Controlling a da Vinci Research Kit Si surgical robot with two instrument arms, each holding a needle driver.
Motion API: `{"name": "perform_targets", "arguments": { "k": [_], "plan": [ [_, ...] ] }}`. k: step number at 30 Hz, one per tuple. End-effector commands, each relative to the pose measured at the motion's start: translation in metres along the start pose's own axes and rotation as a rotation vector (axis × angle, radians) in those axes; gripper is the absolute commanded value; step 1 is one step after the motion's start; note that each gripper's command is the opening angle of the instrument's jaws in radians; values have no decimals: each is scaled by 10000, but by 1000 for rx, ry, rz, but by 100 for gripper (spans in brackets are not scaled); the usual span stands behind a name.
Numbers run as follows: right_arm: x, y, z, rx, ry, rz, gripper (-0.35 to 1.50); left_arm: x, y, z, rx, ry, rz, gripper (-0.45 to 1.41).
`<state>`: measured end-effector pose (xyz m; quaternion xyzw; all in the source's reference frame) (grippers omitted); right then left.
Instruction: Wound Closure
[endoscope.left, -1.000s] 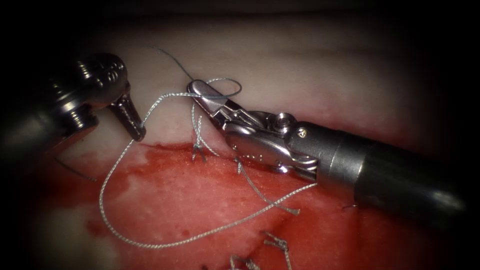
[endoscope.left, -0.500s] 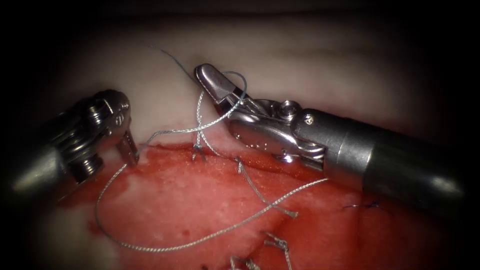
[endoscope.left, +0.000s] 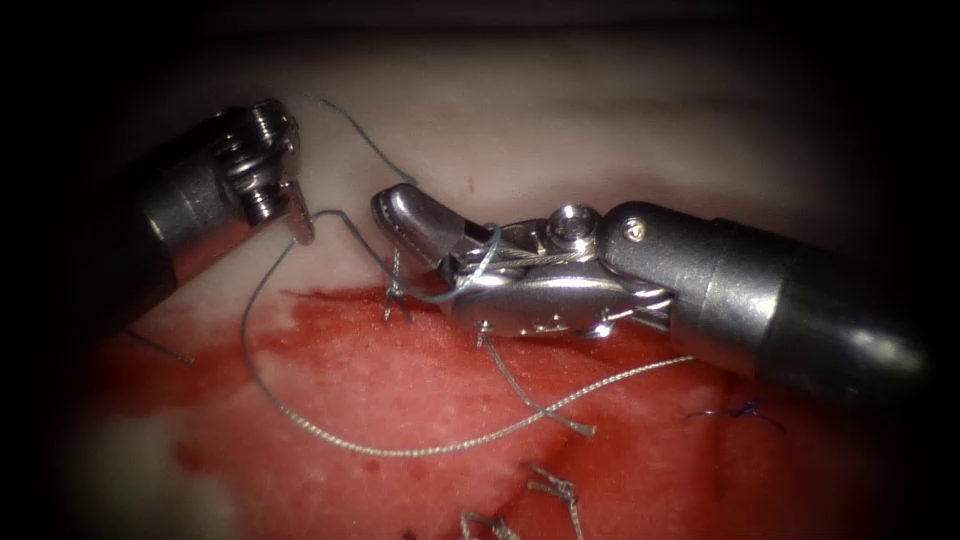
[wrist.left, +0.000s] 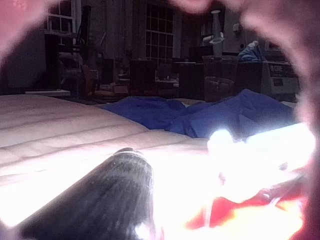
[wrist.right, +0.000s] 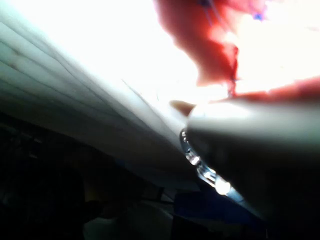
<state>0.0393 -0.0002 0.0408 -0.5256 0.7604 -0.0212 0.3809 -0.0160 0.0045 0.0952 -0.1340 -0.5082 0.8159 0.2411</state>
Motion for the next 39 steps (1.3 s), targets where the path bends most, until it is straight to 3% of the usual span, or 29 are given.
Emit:
{"name": "perform_targets", "arguments": {
  "k": [1, 8, 11, 18, 24, 30, 34, 39],
  "plan": [
    [-2, 13, 9, 5, 59, 36, -35, 9, -4, -20, -17, 31, -8, -45],
    [24, 10, 16, 87, 222, 44, -35, 19, -33, -25, -141, 135, -76, -45],
    [40, 3, 22, 227, 308, 5, -35, 37, -47, -37, -272, 247, -114, -45],
    [45, 2, 23, 501, 398, -146, -35, 50, -41, -49, -384, 344, -123, -45],
    [34, 19, 17, 705, 375, -322, -35, 49, -23, -53, -339, 314, -98, -45],
    [18, 46, 14, 727, 290, -409, -35, 46, -15, -51, -317, 297, -84, -45],
    [5, 58, 9, 682, 217, -425, -35, 46, -15, -51, -315, 296, -83, -45],
    [-1, 63, 3, 674, 204, -432, -35, 47, -15, -52, -316, 296, -85, -45]
  ]
}}
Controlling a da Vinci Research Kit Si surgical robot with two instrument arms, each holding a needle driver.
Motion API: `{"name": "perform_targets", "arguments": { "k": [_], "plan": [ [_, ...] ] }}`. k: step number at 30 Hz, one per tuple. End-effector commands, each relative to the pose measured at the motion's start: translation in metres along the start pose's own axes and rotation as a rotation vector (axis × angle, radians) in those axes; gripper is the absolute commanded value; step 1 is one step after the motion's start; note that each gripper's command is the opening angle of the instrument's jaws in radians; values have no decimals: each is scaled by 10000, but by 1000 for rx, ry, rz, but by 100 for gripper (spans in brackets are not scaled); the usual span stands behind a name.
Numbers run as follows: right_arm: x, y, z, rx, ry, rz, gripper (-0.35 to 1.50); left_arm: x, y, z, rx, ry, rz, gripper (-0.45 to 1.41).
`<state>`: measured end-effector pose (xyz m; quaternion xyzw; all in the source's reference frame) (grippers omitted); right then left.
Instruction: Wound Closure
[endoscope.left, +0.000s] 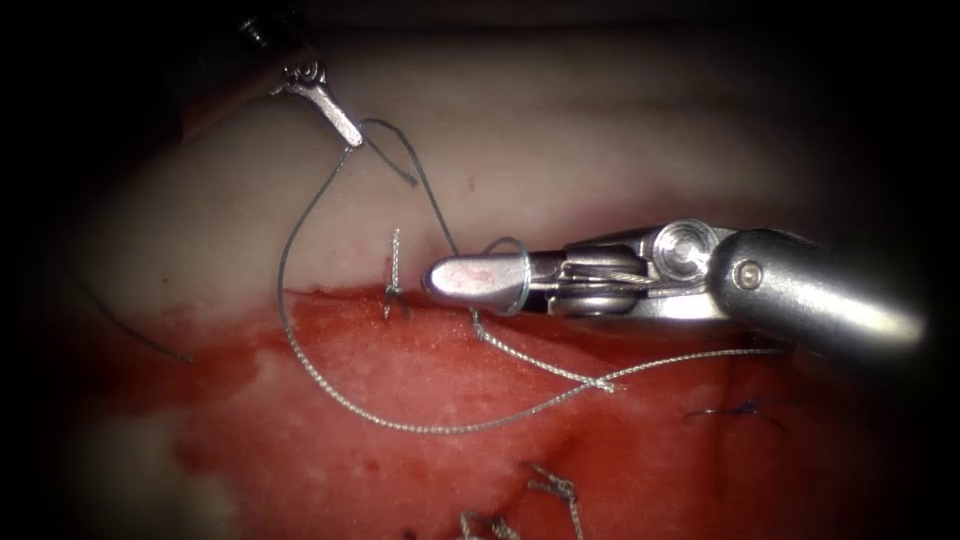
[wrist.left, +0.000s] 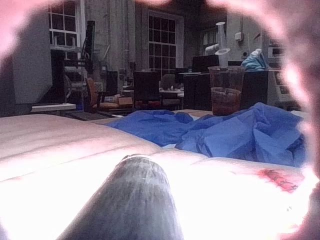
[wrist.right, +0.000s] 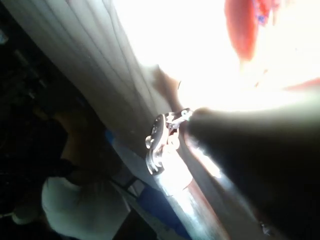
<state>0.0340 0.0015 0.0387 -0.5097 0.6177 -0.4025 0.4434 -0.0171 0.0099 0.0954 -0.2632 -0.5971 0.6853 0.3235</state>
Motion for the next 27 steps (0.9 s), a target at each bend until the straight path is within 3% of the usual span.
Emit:
{"name": "perform_targets", "arguments": {
  "k": [1, 3, 6, 13, 16, 18, 22, 26, 27],
  "plan": [
    [-13, 9, 8, -9, -7, -7, -35, 13, 9, -12, 4, 5, 8, -45],
    [-14, 9, 9, -24, -18, -5, -35, 13, 10, -12, 4, 6, 7, -45],
    [-8, 10, 10, -39, 30, -27, -35, 17, 10, -13, -16, 22, 7, -45],
    [3, 20, 13, 89, 146, -94, -35, 27, 16, -17, -91, 93, 38, -45],
    [11, 26, 11, 194, 245, -151, -35, 26, 22, -17, -92, 105, 86, -45],
    [14, 29, 8, 234, 287, -171, -35, 22, 26, -16, -77, 113, 176, -45],
    [18, 32, 7, 339, 365, -215, -35, 18, 33, -13, -41, 87, 226, -45],
    [19, 28, 5, 514, 423, -272, -35, 16, 35, -14, -24, 72, 238, -45],
    [20, 24, 4, 612, 451, -298, -35, 16, 35, -14, -23, 72, 239, -45]
  ]
}}
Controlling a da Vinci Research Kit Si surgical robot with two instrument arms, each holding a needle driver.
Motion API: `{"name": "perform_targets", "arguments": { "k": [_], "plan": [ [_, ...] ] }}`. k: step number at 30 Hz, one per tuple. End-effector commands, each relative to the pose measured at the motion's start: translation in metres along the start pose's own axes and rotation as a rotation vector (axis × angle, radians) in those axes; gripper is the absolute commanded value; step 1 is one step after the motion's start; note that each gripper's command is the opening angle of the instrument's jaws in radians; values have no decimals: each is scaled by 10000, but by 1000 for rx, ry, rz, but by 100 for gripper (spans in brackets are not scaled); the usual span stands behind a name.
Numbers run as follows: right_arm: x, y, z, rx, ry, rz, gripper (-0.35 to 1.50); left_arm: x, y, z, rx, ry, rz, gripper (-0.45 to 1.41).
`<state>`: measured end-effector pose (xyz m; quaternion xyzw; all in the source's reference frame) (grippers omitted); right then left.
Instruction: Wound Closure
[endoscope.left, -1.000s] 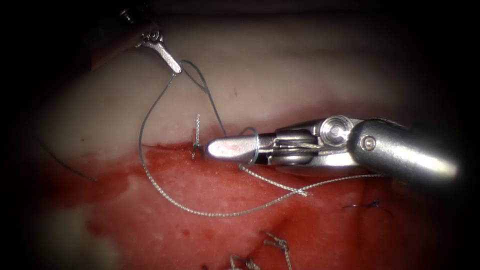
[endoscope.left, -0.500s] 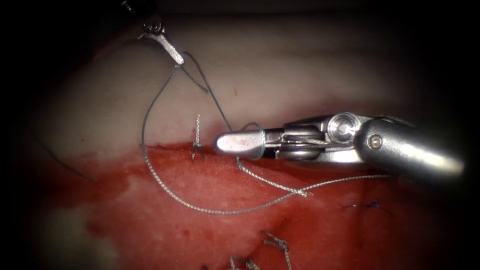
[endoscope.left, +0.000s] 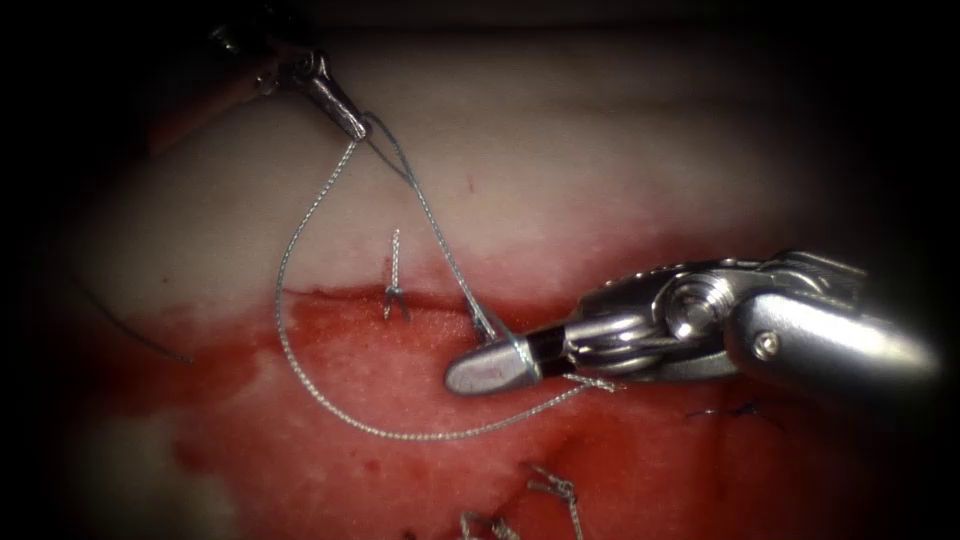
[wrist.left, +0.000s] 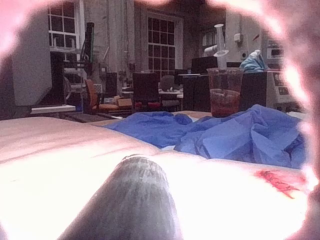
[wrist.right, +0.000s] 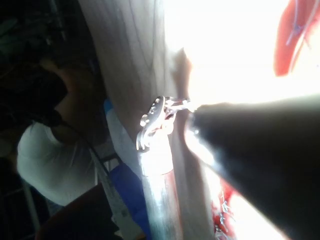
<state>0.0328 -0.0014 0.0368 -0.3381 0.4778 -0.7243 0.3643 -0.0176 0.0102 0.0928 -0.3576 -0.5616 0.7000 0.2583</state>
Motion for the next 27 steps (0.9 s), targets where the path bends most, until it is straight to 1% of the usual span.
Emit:
{"name": "perform_targets", "arguments": {
  "k": [1, 6, 8, 10, 12, 14, 19, 23, 24, 25, 26, 27],
  "plan": [
    [-15, 4, 0, 47, 13, -11, -35, 14, 6, -11, 7, 4, 8, -45],
    [-12, -5, 2, 233, 64, -50, -35, 13, 5, -11, 7, 3, 9, -45],
    [-12, -7, 1, 290, 82, -72, -35, 13, 5, -10, 4, 8, 13, -45],
    [-14, -8, 0, 373, 99, -108, -35, 14, 5, -10, 3, 8, 13, -45],
    [-15, -8, 1, 424, 111, -141, -35, 14, 5, -10, 3, 8, 13, -45],
    [-17, -8, 1, 511, 117, -173, -35, 14, 5, -9, 2, 9, 13, -45],
    [-22, -7, 0, 608, 194, -241, -35, 16, 7, -12, 3, 9, 10, -45],
    [-28, -5, -3, 653, 280, -302, -35, 18, 10, -15, 0, 14, 2, -45],
    [-30, -5, -4, 670, 326, -342, -35, 18, 11, -16, 0, 14, 0, -45],
    [-30, -4, -5, 674, 367, -364, -25, 18, 11, -16, 1, 13, 1, -45],
    [-31, -4, -6, 679, 398, -379, -8, 18, 11, -15, 1, 13, 1, -45],
    [-31, -4, -7, 679, 426, -394, 2, 18, 11, -15, 0, 13, 1, -45]
  ]
}}
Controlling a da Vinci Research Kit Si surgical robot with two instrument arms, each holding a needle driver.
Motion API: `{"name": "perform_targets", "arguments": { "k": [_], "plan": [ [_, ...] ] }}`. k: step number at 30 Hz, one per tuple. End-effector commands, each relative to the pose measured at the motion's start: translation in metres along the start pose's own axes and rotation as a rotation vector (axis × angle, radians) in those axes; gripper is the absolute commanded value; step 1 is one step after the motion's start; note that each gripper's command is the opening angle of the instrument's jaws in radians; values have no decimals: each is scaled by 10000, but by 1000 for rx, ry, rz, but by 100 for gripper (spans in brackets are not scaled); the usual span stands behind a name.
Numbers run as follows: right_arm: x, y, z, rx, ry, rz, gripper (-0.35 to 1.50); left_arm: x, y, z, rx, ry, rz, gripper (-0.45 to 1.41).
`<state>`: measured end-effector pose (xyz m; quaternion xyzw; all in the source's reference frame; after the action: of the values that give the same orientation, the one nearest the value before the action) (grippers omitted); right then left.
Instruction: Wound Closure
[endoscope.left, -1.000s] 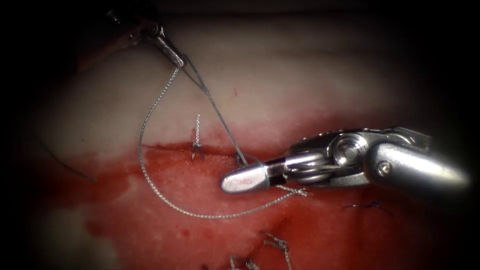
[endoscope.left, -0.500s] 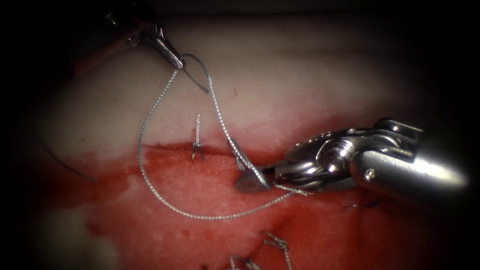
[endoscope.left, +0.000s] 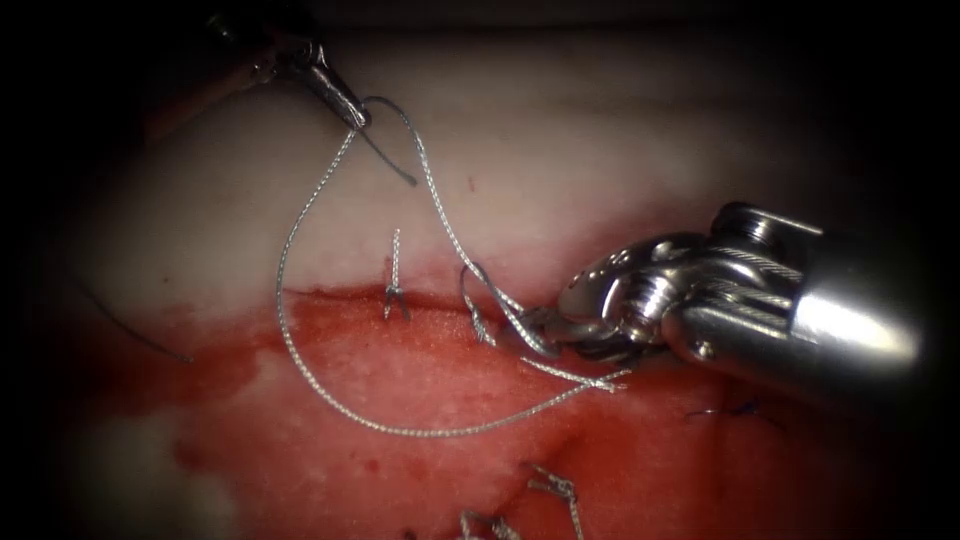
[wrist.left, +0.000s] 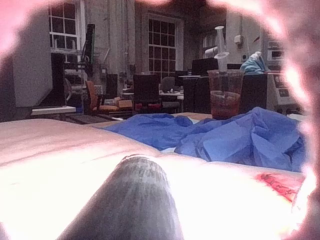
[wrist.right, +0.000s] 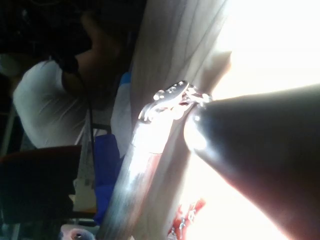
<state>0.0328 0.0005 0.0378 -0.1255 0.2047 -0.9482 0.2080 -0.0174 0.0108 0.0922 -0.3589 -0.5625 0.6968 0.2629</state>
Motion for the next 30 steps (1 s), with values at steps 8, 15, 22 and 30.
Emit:
{"name": "perform_targets", "arguments": {
  "k": [8, 15, 22, 30],
  "plan": [
    [-11, -7, -21, -26, 98, -108, 57, 11, 6, -4, 0, 3, 12, -45],
    [-5, -7, -19, -84, 128, -119, 54, 10, 6, -2, -1, 3, 13, -45],
    [-3, -12, -6, -114, 131, -103, 36, 10, 8, -1, 0, 1, 14, -45],
    [-4, -23, 8, -115, 134, -94, 29, 10, 8, -1, 0, 1, 15, -45]
  ]
}}
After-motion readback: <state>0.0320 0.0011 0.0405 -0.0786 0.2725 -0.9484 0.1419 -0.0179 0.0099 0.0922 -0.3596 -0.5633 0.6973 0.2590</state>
